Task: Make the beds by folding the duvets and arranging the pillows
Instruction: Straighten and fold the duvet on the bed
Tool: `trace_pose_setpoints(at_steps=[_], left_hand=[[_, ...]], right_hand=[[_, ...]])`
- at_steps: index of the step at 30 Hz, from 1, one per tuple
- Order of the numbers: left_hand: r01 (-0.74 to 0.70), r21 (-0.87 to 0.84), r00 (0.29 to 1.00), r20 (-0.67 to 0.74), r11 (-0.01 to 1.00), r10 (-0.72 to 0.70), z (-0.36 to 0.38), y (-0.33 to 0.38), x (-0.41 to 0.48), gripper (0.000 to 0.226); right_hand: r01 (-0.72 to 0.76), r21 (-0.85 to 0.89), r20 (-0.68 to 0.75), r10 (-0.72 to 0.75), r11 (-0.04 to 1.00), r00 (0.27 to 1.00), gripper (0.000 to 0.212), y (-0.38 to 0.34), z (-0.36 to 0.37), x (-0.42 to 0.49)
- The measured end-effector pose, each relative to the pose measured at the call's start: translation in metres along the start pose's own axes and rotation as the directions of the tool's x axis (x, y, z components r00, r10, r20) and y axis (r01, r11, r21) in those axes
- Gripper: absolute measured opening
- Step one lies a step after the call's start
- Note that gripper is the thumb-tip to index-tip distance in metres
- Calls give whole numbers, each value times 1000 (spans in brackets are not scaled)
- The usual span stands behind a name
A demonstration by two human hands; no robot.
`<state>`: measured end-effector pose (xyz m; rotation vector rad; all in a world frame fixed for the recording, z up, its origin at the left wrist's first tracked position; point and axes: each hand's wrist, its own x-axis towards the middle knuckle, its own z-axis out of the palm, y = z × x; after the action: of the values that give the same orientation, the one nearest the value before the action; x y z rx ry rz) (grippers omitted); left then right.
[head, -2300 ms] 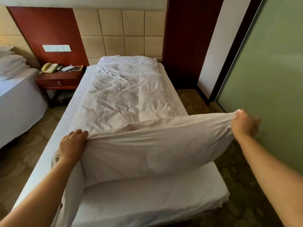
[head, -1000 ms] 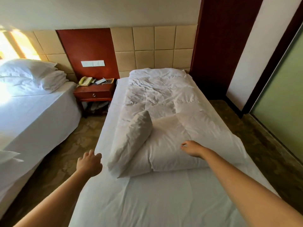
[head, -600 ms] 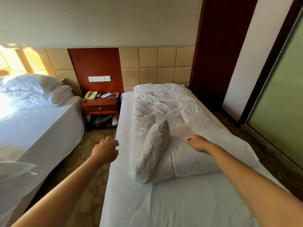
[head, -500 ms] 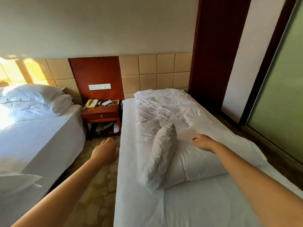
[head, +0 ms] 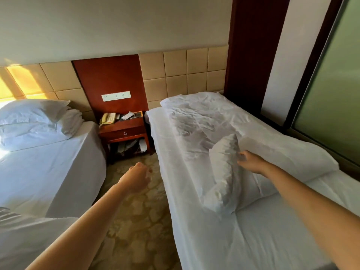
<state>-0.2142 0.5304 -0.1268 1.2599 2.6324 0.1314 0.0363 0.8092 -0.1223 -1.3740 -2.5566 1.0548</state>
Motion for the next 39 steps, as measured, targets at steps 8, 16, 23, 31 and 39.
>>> trace_pose_setpoints(at_steps=[8, 16, 23, 31, 39], left_hand=[[-142, 58, 982, 137, 988, 133, -25, -56, 145, 35], [-280, -77, 949, 129, 957, 288, -92, -90, 326, 26], [-411, -218, 837, 295, 885, 461, -51, -79, 461, 11], [-399, -436, 610, 530, 806, 589, -22, -36, 604, 23], [-454, -462, 365, 684, 762, 632, 27, 49, 647, 17]], right_hand=[[-139, 76, -81, 145, 987, 986, 49, -44, 39, 126], [-356, 142, 89, 347, 923, 934, 41, -82, 75, 216], [-558, 160, 8, 565, 814, 825, 42, -69, 80, 266], [-746, 404, -127, 841, 529, 527, 40, -77, 108, 271], [-705, 638, -61, 933, 310, 355, 45, -114, 198, 255]])
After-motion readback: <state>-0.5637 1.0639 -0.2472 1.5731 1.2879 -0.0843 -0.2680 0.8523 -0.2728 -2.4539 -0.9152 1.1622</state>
